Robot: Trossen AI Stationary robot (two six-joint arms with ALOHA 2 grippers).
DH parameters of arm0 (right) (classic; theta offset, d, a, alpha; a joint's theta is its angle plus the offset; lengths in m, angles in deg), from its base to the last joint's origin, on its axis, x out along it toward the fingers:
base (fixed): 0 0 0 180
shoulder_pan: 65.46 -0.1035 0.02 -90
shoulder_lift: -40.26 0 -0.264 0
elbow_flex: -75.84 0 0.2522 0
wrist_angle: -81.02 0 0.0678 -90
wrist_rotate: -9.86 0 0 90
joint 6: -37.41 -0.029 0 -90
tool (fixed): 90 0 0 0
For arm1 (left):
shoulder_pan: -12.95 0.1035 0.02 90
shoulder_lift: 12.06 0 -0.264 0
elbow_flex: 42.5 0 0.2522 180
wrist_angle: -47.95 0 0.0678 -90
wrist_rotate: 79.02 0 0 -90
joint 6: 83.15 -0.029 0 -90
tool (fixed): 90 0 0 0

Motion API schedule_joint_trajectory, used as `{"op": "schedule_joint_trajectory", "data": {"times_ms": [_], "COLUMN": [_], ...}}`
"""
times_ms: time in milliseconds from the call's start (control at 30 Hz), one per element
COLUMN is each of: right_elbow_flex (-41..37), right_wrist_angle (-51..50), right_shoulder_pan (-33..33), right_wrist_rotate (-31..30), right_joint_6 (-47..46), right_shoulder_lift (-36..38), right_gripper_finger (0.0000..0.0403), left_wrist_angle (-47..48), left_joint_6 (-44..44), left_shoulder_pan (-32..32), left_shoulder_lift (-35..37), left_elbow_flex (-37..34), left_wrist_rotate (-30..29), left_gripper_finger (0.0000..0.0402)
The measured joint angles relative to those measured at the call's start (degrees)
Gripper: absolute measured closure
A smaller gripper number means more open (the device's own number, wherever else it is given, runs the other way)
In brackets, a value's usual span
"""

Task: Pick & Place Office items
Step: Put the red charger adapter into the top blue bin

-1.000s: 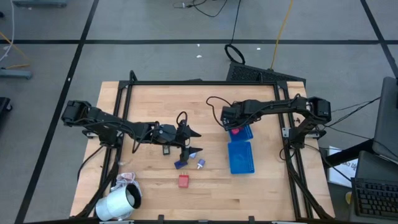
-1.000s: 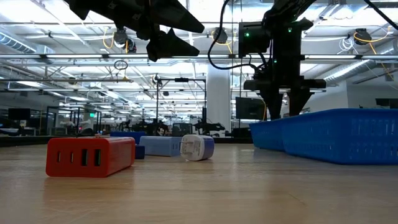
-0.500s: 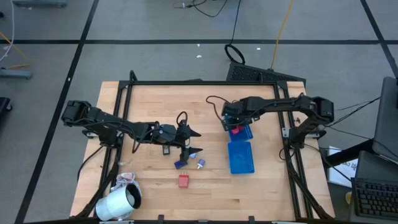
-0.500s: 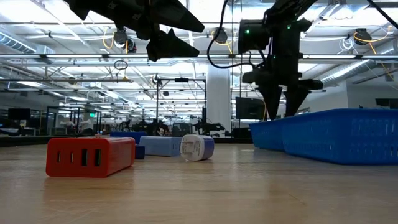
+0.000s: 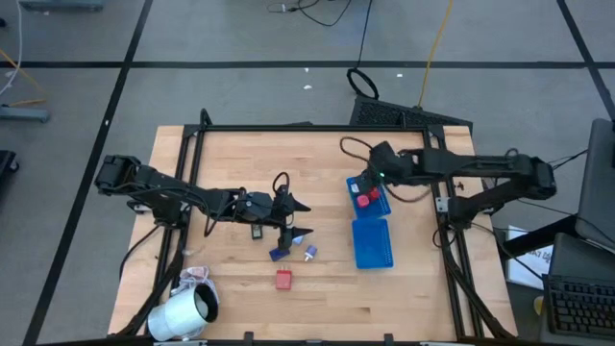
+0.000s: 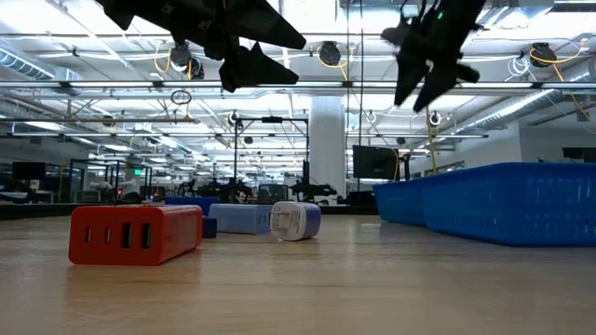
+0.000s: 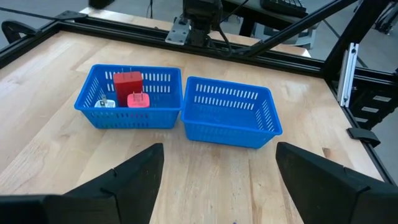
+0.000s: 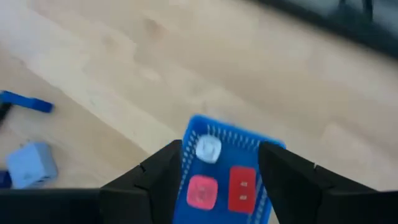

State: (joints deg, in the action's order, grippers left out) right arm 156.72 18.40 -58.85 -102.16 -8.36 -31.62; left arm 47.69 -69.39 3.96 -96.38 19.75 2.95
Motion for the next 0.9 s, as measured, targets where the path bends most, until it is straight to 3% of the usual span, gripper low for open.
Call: {"op": "schedule_joint_trajectory", "data": {"times_ms": [167,367,500,633,733,900], "right_elbow_flex": [0.0,-0.5,-6.7,-16.4,-22.7,-27.6], "right_wrist_angle": [4.0,10.7,24.5,41.9,53.3,61.7], "right_shoulder_pan": [-10.4,-24.8,-32.7,-35.1,-35.2,-36.0], "right_wrist_rotate": [-8.8,-21.1,-32.2,-42.6,-41.4,-29.2], "right_joint_6": [5.2,12.8,23.0,33.2,35.3,43.7], "right_shoulder_lift": [4.3,4.4,4.2,4.3,4.1,7.7], "right_gripper_finger": [0.0204,0.0204,0.0202,0.0204,0.0209,0.0213], "left_wrist_angle": [0.0,0.0,0.0,0.0,0.0,0.0], "left_joint_6": [0.0,0.0,0.0,0.0,0.0,0.0], "left_shoulder_pan": [0.0,0.0,0.0,0.0,0.0,0.0], "left_shoulder_lift": [0.0,0.0,0.0,0.0,0.0,0.0], "left_elbow_flex": [0.0,0.0,0.0,0.0,0.0,0.0], "left_wrist_rotate": [0.0,0.0,0.0,0.0,0.0,0.0], "left_gripper_finger": [0.0075,0.0078,0.0088,0.0096,0.0099,0.0091]}}
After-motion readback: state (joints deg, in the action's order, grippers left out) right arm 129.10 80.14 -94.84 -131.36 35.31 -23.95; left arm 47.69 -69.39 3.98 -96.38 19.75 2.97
